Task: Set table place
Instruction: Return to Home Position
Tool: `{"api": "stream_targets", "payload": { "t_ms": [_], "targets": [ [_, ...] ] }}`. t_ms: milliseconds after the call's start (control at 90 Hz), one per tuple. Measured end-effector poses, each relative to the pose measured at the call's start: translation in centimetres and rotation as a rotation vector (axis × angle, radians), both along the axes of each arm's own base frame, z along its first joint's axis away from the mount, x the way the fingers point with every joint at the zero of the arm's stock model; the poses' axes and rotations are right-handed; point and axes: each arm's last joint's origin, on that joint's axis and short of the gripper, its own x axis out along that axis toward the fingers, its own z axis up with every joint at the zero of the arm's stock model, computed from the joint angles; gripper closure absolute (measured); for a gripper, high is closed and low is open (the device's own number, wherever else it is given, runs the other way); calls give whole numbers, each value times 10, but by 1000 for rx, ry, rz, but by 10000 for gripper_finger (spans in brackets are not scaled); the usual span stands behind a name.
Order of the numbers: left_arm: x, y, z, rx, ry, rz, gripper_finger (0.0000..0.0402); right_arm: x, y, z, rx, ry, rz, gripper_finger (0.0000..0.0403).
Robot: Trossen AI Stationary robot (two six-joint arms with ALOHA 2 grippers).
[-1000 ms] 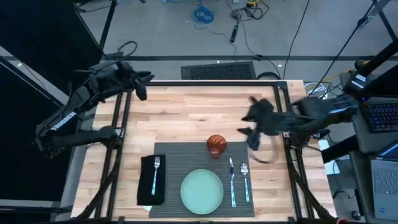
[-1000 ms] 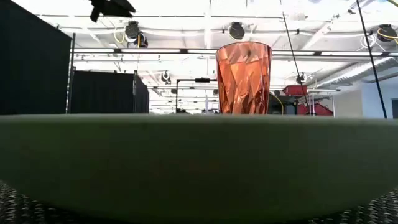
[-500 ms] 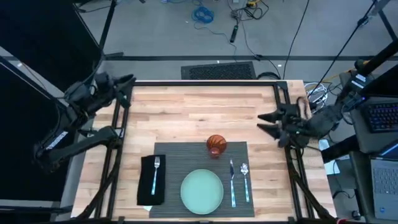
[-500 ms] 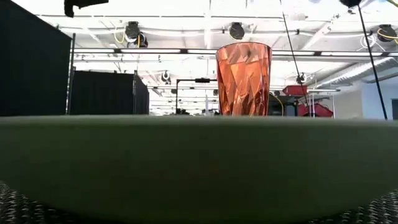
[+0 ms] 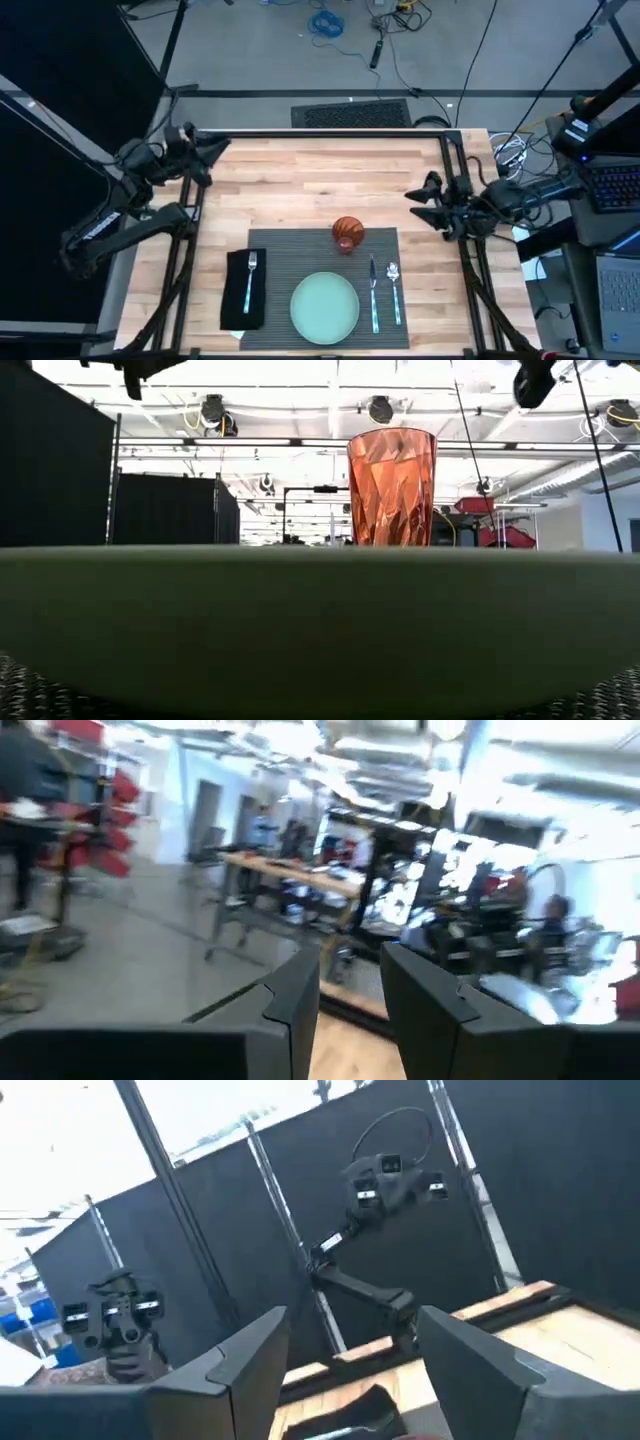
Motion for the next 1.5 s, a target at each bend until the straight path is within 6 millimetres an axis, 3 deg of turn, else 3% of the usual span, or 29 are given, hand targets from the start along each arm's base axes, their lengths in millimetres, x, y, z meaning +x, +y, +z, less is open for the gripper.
{"api": "stream_targets", "payload": {
  "t_ms": [222,400,689,1167,1500],
  "targets": [
    [8,4,-33,-30,-143,-139,308,16,-22,-9,-12,78,81,195],
    [8,4,-58,-60,-144,-153,308,17,-35,-16,-24,146,152,195],
    [-1,-4,-72,-55,-168,-159,308,3,-39,-25,-83,229,149,195],
    [-1,-1,-113,-287,59,-51,308,-9,-44,-93,-8,54,99,195],
    [-5,3,-140,-494,230,177,308,-10,-48,-94,-16,66,61,195]
  ]
}}
